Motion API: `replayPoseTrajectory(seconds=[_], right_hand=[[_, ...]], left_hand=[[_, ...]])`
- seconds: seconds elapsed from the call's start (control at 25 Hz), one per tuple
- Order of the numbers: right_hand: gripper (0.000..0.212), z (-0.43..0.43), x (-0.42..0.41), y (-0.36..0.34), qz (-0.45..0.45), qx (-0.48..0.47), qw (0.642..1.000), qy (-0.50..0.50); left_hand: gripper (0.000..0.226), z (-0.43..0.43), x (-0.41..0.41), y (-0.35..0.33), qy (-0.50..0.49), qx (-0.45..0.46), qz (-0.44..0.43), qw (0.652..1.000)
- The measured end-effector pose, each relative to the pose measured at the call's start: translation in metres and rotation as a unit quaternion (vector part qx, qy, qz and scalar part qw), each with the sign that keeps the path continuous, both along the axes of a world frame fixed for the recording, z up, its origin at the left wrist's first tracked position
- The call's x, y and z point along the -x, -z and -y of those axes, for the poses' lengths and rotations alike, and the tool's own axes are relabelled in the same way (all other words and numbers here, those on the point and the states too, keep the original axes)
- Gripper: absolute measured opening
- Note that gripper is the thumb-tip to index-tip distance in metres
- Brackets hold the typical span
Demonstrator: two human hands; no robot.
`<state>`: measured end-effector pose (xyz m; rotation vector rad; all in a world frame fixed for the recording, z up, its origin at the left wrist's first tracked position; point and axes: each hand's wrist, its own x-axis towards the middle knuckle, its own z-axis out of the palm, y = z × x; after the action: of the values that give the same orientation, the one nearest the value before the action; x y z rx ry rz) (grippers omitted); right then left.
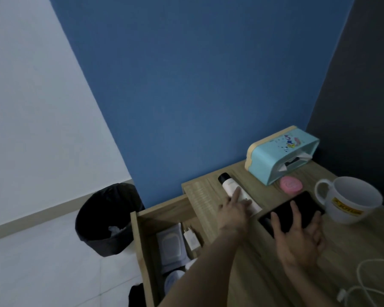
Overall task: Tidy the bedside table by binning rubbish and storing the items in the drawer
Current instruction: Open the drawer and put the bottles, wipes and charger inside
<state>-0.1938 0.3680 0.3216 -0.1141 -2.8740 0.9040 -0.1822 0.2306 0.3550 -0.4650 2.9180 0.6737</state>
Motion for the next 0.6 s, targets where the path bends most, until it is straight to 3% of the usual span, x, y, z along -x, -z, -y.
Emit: replayPoseTrajectory(seconds=[0.32, 0.48, 0.6], right_hand=[[0.060, 0.025, -0.010, -0.022, 0.038, 0.022, 0.998, 0.035], [0.053, 0.044, -0.015, -0.024, 0.044, 0.054, 0.996, 0.048], [0.059, 0.052, -0.023, -0.018, 0.055, 0.029, 0.998, 0.011]], left_hand=[[0.034, 0.010, -0.051, 0.008, -0.123, -0.014, -0.100, 0.987], [0.048, 0.006, -0.061, 0.008, -0.222, -0.062, -0.125, 0.965], [0.061, 0.011, -0.077, 0.004, -0.330, -0.203, -0.118, 0.914]])
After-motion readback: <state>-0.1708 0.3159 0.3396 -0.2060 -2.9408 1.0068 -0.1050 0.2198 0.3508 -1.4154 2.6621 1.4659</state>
